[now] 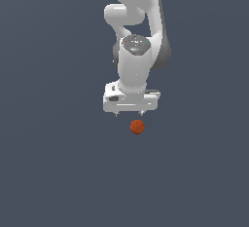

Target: Pick up the object and move it to a goal position.

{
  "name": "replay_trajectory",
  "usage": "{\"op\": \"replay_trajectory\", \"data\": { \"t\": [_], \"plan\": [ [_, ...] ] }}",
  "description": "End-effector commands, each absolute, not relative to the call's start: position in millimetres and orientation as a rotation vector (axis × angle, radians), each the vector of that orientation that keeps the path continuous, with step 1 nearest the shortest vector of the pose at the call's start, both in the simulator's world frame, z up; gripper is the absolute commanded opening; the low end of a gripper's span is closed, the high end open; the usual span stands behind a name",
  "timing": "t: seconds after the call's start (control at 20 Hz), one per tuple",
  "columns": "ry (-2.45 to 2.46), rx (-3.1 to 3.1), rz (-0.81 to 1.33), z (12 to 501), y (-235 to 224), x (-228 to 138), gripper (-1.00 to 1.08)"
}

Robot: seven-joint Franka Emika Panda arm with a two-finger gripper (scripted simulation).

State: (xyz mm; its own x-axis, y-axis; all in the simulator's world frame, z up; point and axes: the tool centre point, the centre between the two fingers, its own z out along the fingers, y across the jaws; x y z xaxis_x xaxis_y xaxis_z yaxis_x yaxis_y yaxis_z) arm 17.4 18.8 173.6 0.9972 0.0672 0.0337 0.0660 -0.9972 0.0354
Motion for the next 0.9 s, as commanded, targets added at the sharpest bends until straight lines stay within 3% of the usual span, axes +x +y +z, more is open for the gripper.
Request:
{"op": "replay_trajectory", "data": {
  "t": [0.0, 0.85],
  "plan": [
    [0.07, 3.109, 0.051, 168.9, 22.0, 16.9, 1.0],
    [-0.396, 3.114, 0.01, 109.7, 57.6, 7.4, 1.0]
  ]
}}
